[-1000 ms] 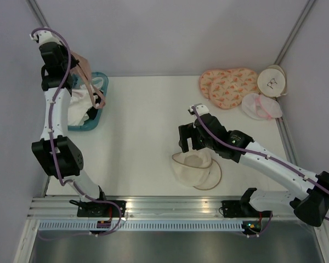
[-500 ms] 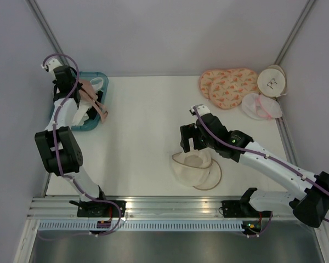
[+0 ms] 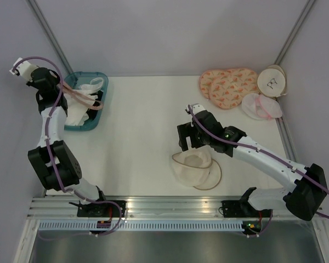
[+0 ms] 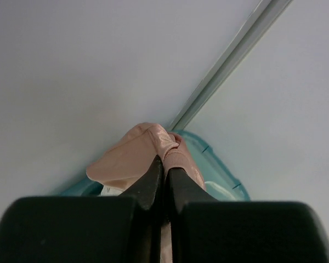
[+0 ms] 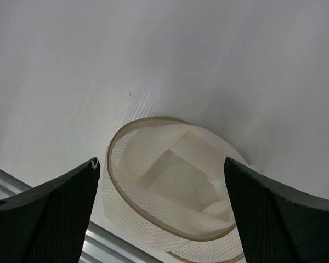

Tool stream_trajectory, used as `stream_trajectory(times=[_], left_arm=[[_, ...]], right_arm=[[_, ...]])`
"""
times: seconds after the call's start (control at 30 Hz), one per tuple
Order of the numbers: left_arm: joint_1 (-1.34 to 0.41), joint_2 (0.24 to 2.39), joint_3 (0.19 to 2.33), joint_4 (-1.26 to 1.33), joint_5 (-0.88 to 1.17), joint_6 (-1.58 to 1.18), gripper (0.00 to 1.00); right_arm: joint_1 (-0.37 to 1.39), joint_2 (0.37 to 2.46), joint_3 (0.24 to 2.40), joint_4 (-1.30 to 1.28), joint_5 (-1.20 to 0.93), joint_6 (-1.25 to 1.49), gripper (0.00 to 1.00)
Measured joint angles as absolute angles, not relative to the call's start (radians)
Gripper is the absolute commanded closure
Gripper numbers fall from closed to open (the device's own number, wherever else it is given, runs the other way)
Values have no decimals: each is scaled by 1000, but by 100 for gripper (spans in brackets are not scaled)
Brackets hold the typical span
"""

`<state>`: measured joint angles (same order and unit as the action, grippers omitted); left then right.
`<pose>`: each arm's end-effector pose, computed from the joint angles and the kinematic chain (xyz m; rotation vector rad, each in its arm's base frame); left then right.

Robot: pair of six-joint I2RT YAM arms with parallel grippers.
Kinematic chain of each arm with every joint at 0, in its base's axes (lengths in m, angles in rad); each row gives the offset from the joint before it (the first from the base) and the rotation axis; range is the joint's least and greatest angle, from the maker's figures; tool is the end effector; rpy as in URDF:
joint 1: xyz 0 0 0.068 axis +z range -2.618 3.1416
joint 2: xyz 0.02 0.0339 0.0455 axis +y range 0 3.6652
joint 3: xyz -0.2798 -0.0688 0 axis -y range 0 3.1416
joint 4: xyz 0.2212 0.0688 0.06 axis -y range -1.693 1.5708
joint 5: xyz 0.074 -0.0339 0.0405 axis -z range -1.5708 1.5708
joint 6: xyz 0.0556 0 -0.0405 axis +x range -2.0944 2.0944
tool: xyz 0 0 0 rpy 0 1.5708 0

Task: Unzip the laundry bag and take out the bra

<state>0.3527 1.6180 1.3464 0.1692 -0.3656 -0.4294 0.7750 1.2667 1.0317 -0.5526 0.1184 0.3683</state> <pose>0.3569 0.1526 0.3786 -0.8832 1.4201 0.2476 0.1878 0.1748 0.2957 -0.4254 2.3526 0.4148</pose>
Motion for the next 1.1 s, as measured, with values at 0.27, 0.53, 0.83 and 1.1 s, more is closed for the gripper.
stream_trajectory(times=[0.27, 0.53, 0.83, 1.1], left_arm=[[370, 1617, 1359, 219, -331, -432, 98], [369, 1769, 1300, 206, -167, -472, 98], [325, 1846, 1288, 173, 90, -484, 59], [313, 1694, 1232, 131, 117, -516, 0]], right_arm=[[768, 1280, 1053, -532, 101, 360, 2], [767, 1275, 1043, -522, 93, 363, 2], [765, 1244, 999, -514, 81, 373, 2], [763, 1130, 962, -514, 109, 390, 2]])
